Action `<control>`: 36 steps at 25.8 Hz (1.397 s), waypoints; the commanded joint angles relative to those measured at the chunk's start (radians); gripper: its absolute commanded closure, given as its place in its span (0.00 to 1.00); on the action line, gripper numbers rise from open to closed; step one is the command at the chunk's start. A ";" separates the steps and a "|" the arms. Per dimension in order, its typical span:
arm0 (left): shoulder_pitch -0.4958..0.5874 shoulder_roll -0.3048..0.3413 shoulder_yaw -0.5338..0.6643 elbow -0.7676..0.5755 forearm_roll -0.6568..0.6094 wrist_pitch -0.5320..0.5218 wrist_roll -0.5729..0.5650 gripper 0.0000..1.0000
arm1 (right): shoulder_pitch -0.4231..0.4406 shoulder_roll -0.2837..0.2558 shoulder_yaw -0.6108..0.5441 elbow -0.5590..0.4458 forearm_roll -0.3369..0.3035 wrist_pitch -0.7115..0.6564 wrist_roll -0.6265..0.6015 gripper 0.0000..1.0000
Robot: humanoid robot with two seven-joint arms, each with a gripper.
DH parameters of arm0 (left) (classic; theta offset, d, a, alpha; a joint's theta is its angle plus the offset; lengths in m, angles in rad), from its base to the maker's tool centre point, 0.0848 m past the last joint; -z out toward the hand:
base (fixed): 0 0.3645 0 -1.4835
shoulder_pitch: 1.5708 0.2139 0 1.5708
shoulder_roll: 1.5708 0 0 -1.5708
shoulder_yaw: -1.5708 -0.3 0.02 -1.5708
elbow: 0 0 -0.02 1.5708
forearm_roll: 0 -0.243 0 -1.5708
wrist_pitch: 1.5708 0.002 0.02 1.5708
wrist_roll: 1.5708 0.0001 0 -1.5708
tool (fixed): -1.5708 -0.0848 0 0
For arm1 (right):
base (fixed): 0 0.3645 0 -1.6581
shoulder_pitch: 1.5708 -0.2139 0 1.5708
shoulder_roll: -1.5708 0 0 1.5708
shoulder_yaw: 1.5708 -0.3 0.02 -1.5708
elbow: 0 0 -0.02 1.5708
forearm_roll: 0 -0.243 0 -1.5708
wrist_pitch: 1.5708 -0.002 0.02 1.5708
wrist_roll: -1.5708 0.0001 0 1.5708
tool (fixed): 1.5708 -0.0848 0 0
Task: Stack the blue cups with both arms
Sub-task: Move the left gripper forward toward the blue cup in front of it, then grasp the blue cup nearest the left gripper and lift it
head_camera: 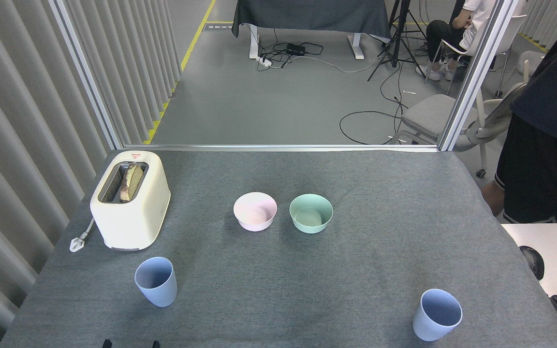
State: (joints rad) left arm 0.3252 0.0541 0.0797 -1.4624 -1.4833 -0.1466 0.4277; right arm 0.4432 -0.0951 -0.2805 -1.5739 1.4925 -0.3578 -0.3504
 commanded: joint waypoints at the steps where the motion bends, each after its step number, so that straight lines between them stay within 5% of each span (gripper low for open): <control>1: 0.003 0.000 -0.001 -0.006 0.000 0.001 0.005 0.00 | 0.003 0.000 0.001 0.000 0.000 0.000 -0.002 0.00; 14: -0.026 -0.011 -0.003 0.004 0.009 0.005 0.000 0.00 | 0.003 0.000 0.003 0.002 -0.001 0.000 -0.002 0.00; 36: -0.367 -0.005 -0.015 0.306 -0.006 0.007 -0.073 0.00 | 0.005 0.000 0.003 0.012 0.000 0.002 -0.002 0.00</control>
State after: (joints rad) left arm -0.0097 0.0481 0.0645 -1.1922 -1.4895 -0.1398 0.3561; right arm 0.4473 -0.0957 -0.2777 -1.5626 1.4923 -0.3555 -0.3542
